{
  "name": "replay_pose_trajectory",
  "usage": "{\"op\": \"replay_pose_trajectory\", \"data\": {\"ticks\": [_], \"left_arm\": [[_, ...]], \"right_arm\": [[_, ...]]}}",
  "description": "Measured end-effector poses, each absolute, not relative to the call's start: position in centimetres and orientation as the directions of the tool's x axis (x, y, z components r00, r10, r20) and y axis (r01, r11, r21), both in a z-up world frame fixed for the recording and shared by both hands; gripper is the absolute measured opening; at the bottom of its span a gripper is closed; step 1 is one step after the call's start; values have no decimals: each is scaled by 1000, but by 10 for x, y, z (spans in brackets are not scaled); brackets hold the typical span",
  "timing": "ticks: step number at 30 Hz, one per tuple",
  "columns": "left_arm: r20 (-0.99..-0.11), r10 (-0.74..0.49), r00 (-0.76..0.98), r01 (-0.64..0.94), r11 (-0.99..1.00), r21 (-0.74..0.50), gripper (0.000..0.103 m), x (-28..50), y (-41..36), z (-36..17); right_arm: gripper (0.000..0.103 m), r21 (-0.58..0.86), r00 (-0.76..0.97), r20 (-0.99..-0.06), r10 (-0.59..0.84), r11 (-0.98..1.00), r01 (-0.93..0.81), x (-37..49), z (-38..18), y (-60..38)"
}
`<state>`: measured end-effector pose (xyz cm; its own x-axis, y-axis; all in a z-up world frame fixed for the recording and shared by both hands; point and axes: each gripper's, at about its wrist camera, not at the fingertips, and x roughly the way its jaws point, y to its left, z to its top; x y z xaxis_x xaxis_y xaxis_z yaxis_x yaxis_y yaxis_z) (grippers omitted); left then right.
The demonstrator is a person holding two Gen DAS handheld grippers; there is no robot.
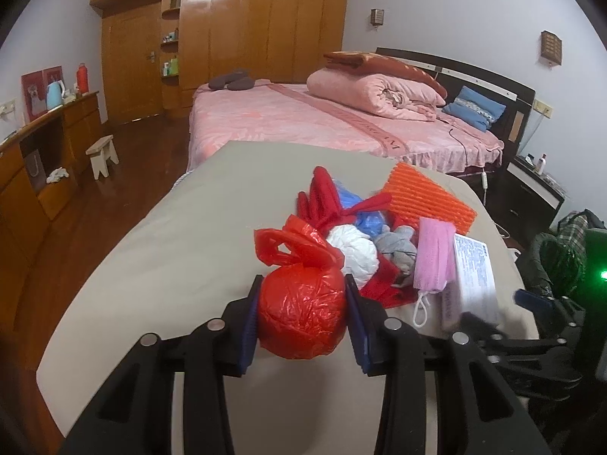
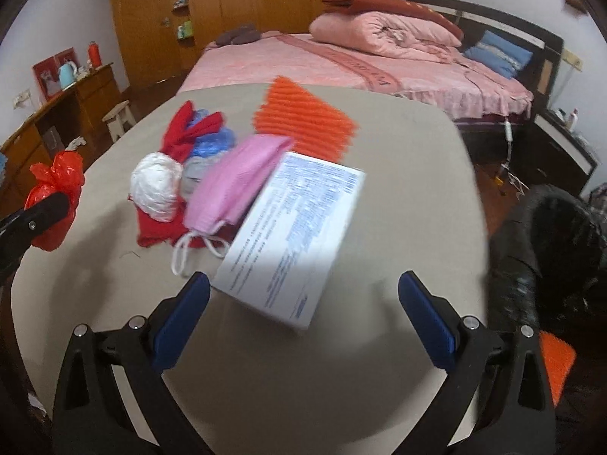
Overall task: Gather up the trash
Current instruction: 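Grasp the white medicine box with the right tool while the left tool holds the red bag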
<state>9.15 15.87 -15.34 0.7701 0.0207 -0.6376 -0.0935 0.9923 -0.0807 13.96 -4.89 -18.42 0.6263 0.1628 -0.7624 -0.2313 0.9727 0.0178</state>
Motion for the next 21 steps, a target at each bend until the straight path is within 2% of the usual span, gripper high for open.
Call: {"op": "replay_pose_trajectory", "data": {"ticks": [5, 10, 19, 20, 21], "left_arm": [[-640, 1, 768, -69, 994, -81, 40, 93, 149, -153], [-642, -9, 767, -53, 996, -76, 41, 95, 139, -154], [-648, 0, 761, -60, 996, -71, 41, 95, 138, -154], [-649, 0, 761, -60, 996, -71, 41, 95, 138, -154], [-649, -1, 761, -59, 996, -71, 41, 95, 138, -154]], "right_arm": [[97, -10, 628, -772, 97, 986, -165, 128, -182, -85], [97, 55, 638, -755, 153, 984, -170, 129, -181, -92], [96, 75, 634, -756, 164, 983, -165, 157, -191, -75], [94, 79, 628, -760, 168, 983, -167, 160, -193, -74], [87, 80, 621, -765, 170, 982, -171, 162, -194, -72]]}}
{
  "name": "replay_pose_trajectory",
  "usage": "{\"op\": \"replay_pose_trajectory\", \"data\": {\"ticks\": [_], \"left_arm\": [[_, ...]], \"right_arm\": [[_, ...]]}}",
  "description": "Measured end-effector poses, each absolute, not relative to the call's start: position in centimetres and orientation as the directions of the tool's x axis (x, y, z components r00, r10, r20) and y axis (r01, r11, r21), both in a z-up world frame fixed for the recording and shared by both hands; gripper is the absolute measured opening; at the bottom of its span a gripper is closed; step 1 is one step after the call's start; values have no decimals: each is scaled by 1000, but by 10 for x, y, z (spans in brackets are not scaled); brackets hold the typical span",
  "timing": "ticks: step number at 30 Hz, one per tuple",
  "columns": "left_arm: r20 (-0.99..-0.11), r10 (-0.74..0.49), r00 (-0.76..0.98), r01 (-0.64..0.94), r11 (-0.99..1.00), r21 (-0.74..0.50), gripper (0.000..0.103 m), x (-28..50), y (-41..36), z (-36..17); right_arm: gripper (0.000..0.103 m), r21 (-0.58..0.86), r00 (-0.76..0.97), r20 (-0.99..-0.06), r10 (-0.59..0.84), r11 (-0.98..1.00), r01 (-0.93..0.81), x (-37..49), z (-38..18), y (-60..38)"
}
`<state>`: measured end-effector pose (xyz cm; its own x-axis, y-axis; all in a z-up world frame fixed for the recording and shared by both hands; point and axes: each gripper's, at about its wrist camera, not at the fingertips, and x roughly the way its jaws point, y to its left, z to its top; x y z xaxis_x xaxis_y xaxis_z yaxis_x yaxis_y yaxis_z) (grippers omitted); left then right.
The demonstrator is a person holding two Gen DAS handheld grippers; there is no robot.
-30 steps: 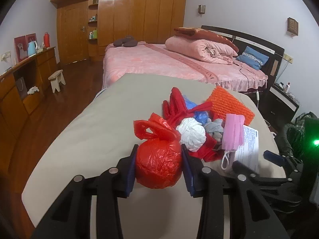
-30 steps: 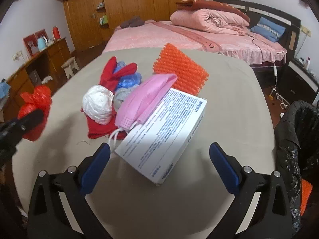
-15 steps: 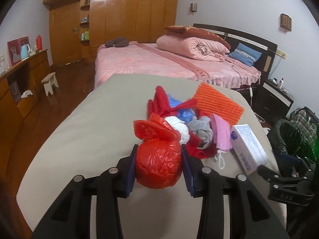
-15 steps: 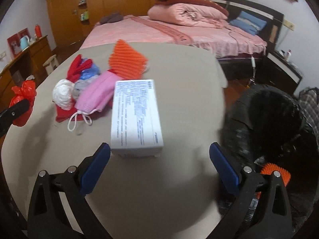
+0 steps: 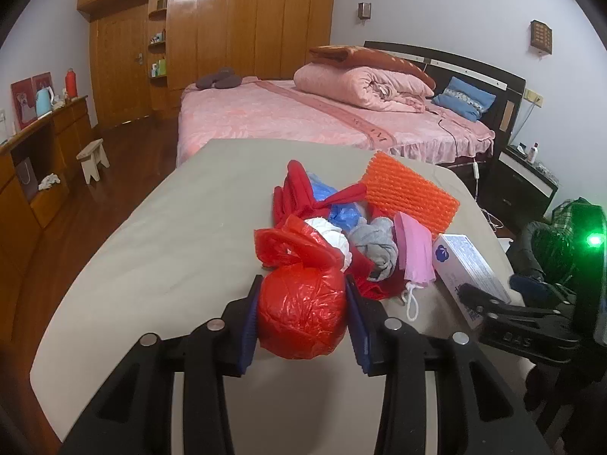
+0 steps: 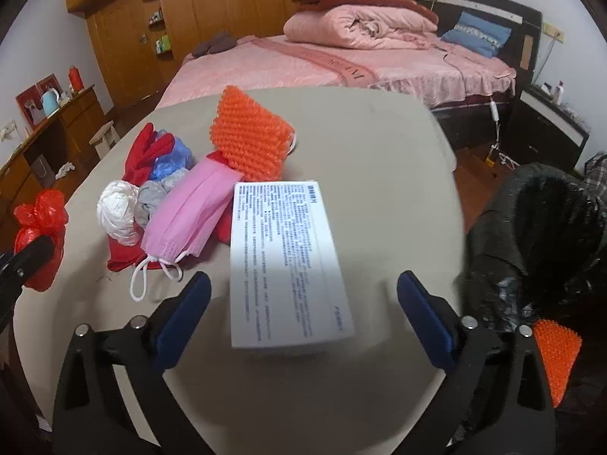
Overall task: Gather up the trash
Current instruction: 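Grasp the white medicine box with the right tool while the left tool holds the red bag, then carry the red bag and white box over the bin and release both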
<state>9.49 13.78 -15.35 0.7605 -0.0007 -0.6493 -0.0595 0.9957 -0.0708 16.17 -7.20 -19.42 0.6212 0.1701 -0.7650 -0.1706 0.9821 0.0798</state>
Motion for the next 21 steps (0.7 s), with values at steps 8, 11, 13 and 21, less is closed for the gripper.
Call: {"op": "replay_pose_trajectory", "data": {"ticks": [8, 11, 13, 21], "left_arm": [[-645, -15, 764, -35, 997, -66, 41, 95, 129, -149], [-637, -22, 771, -26, 998, -66, 41, 94, 124, -144], [-628, -27, 778, -18, 998, -66, 41, 94, 120, -138], [-595, -47, 803, 9, 998, -67, 41, 91, 103, -115]], "right_arm": [[56, 139, 567, -787, 245, 965, -224, 162, -196, -72], [56, 133, 592, -765, 255, 961, -242, 156, -181, -73], [56, 116, 608, -754, 250, 961, -252, 153, -171, -74], [55, 141, 658, -699, 281, 956, -258, 137, -130, -96]]}}
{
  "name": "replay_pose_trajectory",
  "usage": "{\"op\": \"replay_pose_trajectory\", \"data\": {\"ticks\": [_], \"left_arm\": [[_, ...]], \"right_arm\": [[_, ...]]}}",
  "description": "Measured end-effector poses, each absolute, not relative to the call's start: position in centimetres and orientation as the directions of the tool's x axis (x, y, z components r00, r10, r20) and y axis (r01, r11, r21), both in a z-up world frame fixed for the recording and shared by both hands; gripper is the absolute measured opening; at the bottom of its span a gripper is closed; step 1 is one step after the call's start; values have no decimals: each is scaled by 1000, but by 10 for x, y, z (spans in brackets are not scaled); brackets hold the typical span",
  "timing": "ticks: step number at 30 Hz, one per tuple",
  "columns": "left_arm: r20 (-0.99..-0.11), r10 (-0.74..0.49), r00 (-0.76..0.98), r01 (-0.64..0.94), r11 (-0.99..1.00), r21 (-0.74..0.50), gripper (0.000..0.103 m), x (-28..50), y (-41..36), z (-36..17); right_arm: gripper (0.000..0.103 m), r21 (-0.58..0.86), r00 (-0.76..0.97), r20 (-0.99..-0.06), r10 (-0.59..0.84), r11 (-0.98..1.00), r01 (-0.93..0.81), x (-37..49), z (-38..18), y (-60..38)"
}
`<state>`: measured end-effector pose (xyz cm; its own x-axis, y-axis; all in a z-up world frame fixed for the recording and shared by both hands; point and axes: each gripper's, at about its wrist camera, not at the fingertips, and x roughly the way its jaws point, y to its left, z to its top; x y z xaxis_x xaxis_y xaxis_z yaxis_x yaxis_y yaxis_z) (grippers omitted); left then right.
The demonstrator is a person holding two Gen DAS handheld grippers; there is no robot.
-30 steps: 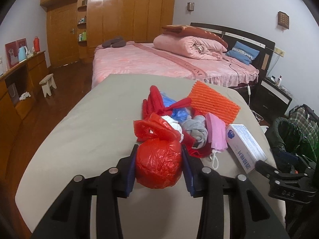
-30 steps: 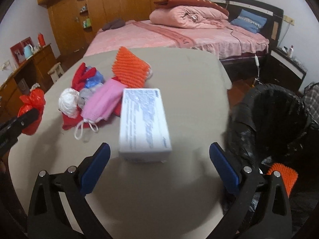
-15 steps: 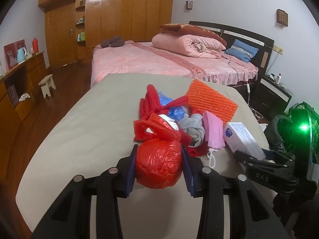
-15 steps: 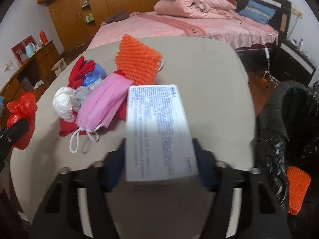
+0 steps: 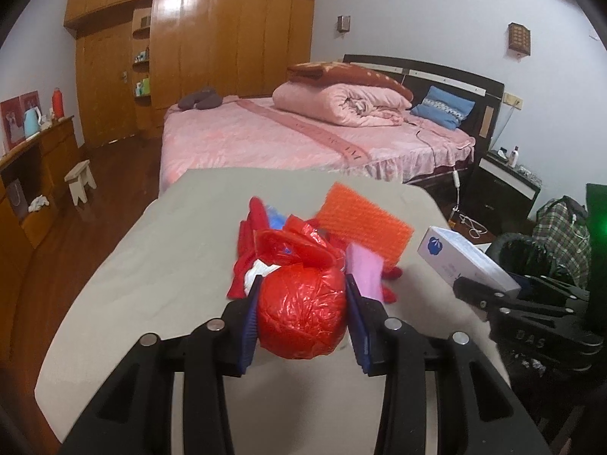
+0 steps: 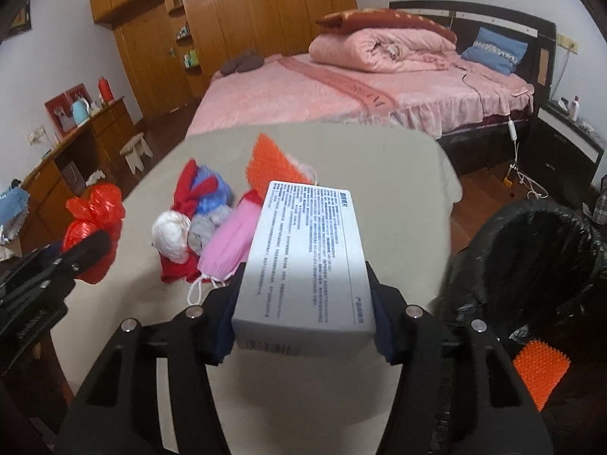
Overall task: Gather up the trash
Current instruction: 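Carry the red bag and white box over the bin and release both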
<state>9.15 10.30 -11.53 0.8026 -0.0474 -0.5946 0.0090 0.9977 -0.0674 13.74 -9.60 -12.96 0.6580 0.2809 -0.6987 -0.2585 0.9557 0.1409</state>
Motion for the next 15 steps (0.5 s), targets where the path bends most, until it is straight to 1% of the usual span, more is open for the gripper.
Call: {"op": "replay_pose_trajectory", "data": {"ticks": [15], "left_arm": [[-524, -124, 843, 103, 992, -69, 41, 91, 52, -71]], "right_arm": [[56, 117, 765, -606, 219, 976, -186, 111, -60, -154]]}}
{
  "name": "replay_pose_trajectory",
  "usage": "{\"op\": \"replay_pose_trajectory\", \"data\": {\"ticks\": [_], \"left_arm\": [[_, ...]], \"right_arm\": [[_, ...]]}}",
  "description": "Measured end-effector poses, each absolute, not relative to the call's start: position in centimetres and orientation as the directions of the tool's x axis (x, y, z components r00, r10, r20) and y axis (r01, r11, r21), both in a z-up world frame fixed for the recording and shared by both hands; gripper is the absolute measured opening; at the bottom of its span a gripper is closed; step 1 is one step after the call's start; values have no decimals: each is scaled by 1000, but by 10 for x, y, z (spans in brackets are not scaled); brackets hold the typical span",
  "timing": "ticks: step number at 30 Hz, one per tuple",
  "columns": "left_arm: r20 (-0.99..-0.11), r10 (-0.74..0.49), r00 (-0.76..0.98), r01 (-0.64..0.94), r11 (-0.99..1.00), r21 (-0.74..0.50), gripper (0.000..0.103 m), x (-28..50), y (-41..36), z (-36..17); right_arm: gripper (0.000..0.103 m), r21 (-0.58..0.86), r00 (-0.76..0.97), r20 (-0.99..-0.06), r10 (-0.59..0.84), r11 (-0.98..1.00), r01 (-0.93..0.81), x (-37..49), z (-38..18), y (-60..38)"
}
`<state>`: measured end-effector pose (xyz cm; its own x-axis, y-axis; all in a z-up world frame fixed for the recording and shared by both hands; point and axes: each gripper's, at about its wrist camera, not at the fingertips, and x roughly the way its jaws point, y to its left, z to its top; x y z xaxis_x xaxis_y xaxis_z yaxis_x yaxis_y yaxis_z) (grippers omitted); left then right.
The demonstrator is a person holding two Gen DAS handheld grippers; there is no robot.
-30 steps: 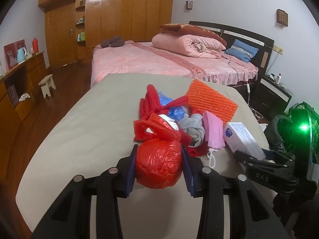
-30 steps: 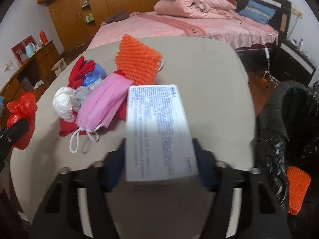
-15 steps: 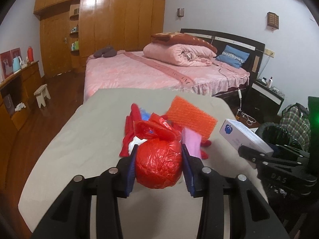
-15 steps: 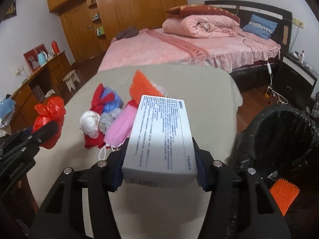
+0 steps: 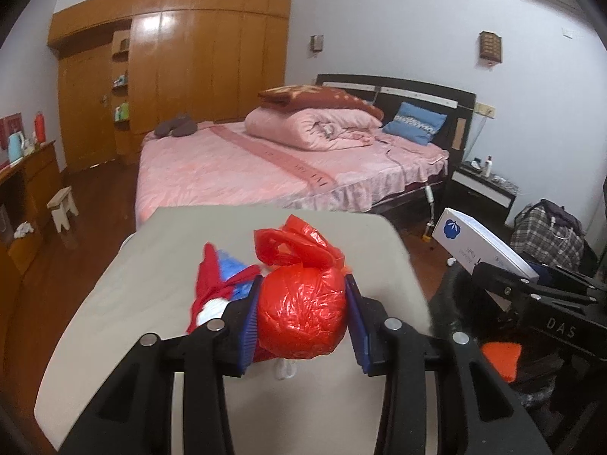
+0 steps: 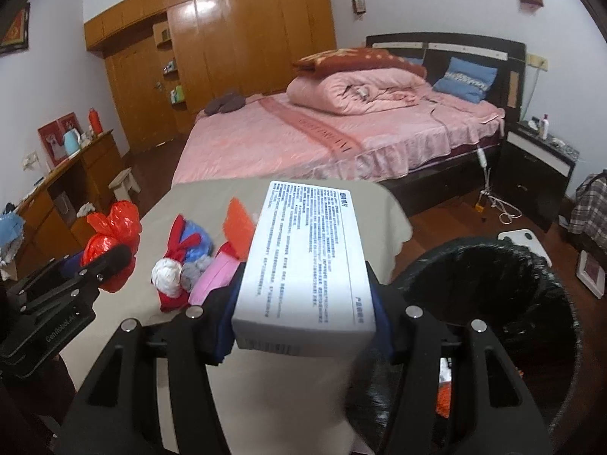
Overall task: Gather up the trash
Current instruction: 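Carry the red bag and white box over the bin and release both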
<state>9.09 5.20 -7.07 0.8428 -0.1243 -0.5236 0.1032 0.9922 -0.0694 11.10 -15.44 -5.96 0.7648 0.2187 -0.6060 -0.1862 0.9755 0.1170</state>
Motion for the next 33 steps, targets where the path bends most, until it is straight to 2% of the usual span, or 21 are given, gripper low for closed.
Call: {"op": "replay_pose_trajectory", "data": {"ticks": [15, 33], "left_arm": [[-471, -272, 839, 272, 960, -71, 41, 92, -24, -41], [-473, -462, 750, 493, 868, -66, 41, 96, -130, -49]], "right_arm": [[56, 88, 831, -549, 89, 995, -49, 79, -30, -227], [56, 70, 817, -572, -76, 988, 140, 57, -52, -316]]}}
